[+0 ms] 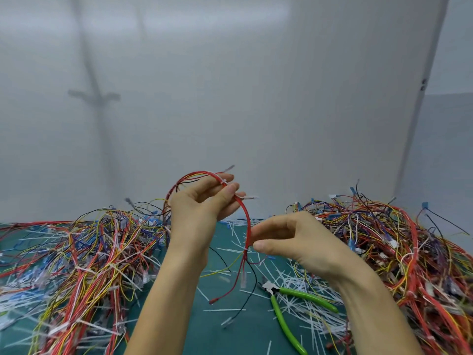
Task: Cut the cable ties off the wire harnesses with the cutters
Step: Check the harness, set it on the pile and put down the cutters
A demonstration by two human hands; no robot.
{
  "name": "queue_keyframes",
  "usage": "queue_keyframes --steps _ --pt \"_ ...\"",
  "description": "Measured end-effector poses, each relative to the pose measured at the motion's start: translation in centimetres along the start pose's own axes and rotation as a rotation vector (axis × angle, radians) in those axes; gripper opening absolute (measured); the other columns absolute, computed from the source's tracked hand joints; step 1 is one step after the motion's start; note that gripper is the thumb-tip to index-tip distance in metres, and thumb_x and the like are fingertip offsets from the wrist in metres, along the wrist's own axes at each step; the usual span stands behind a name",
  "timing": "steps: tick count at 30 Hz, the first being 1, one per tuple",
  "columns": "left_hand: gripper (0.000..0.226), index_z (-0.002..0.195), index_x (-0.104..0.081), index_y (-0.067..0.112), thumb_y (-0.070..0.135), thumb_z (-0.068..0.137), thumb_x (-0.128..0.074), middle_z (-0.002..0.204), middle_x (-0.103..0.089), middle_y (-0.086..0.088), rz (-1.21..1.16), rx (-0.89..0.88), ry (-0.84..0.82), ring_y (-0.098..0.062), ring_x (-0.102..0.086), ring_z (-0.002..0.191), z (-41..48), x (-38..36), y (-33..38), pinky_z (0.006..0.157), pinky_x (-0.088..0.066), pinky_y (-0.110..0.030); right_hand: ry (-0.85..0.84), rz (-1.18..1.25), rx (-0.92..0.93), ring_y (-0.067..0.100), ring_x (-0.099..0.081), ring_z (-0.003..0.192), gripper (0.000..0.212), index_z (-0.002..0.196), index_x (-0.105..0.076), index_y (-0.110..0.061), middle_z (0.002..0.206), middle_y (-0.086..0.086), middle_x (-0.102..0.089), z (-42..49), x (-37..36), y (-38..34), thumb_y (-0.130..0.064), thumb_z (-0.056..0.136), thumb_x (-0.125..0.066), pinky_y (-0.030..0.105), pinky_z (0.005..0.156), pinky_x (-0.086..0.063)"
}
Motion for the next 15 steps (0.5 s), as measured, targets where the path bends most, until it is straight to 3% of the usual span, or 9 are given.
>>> queue_keyframes --steps 6,10,15 --pt "0.012 0.098 -0.068 0.005 -0.001 0.089 -0.062 0.085 -0.076 0.001 -0.182 0.038 0.091 -0.015 -0.074 0.084 0.1 0.1 0.2 0.069 -0.057 -0.019 0.093 0.044 0.095 0.010 -0.074 0.084 0.008 0.088 -0.078 -0.019 0.085 -0.004 -0.078 0.7 -0.8 -0.3 -0.015 0.081 -0.079 0.014 0.076 -0.054" --pt "0.011 0.099 -0.067 0.004 0.001 0.090 -0.060 0.089 -0.076 -0.003 -0.338 0.116 0.095 -0.015 -0.073 0.092 0.1 -0.1 0.0 0.070 -0.057 -0.019 0.244 0.115 0.111 0.006 -0.071 0.075 0.013 0.080 -0.077 -0.020 0.080 -0.001 -0.077 1.1 -1.2 -0.2 -0.007 0.084 -0.075 0.016 0.072 -0.056" --pt "0.012 0.096 -0.066 -0.003 0.004 0.093 -0.056 0.094 -0.075 -0.014 -0.549 0.289 0.108 -0.021 -0.074 0.090 0.4 -0.1 -0.3 0.075 -0.060 -0.024 0.351 0.376 0.212 0.016 -0.074 0.080 0.012 0.091 -0.066 -0.006 0.087 0.012 -0.076 1.2 -1.3 -0.7 0.002 0.094 -0.058 0.021 0.074 -0.058"
Point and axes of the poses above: each hand's wrist, its own z-axis towards the middle knuckle, its own x-axis out of the back of the hand, y = z × x, the point moved 3 cm from there along z, towards the middle knuckle
